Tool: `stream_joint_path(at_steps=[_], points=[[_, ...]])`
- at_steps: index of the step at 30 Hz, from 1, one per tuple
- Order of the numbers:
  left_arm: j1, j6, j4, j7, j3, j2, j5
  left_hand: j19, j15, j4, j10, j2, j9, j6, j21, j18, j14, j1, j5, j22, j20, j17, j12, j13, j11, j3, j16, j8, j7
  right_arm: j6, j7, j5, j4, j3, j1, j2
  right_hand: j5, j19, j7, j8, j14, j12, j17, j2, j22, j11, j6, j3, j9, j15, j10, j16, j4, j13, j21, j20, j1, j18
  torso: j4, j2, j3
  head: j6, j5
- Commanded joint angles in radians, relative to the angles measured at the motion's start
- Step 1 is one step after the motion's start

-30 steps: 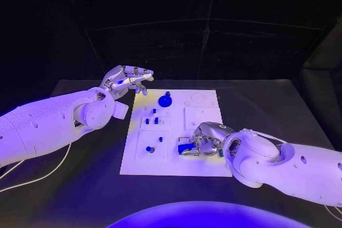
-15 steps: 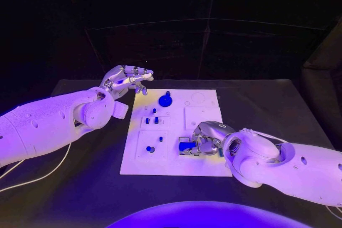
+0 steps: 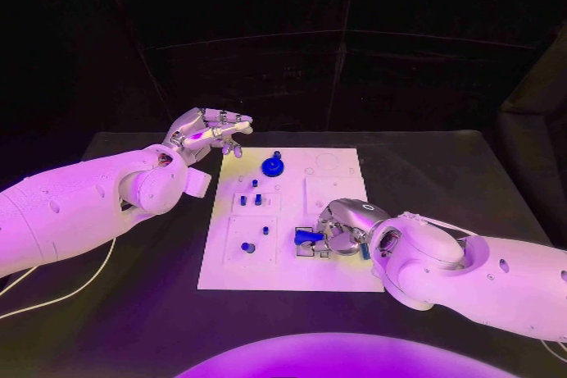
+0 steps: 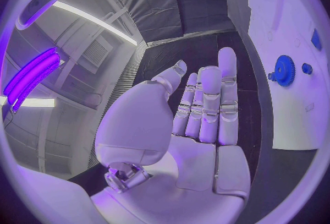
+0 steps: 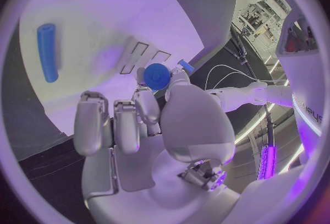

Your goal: Assemble the parts on the task board

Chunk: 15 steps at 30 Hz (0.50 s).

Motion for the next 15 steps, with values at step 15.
stream_joint_path(at_steps=[15], points=[[0.001,0.010,0.003,0.004,0.001,-0.001,0.003,-0.002,-0.002,0.001,-0.009,0.007,0.001,-0.008,-0.007,0.013,-0.007,0.007,-0.002,-0.002,0.004,-0.001,0.007,0.002,0.000,-0.006,-0.002,0.005,0.003,-0.008,-0.040,0.006,-0.011,0.000,0.001,0.010,0.024,0.017,-0.052,-0.019,0.080,0.016,0.145,0.061,0.023,-0.014,0.077,-0.030,-0.007,-0.008,0.029,0.012,0.007,0.018,0.013,-0.003,-0.034,-0.008,0.0006,0.000,-0.0005,-0.003,0.000]])
